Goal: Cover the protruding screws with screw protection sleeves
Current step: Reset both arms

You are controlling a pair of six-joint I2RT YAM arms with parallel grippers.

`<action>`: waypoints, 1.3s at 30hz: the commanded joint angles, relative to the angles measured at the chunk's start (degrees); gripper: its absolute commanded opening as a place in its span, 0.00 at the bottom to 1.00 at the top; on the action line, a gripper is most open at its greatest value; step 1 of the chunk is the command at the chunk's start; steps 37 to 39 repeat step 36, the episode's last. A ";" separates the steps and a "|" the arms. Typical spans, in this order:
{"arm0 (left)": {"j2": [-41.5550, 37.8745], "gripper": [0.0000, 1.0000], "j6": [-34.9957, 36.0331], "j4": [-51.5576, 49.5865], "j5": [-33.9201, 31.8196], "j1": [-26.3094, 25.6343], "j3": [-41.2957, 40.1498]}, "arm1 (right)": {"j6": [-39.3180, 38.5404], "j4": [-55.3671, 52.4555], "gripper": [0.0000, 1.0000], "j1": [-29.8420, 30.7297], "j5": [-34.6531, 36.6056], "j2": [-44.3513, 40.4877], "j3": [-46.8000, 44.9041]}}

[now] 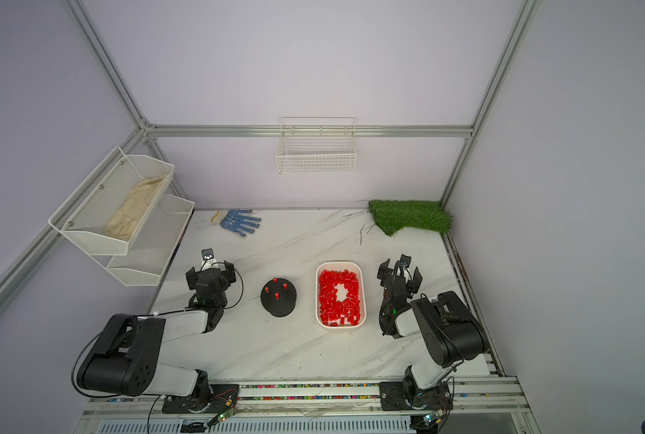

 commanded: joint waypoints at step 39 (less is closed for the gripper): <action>9.10 1.00 -1.25 15.61 7.75 3.95 -1.76 | 1.61 -1.16 0.97 -8.48 -16.41 8.87 8.20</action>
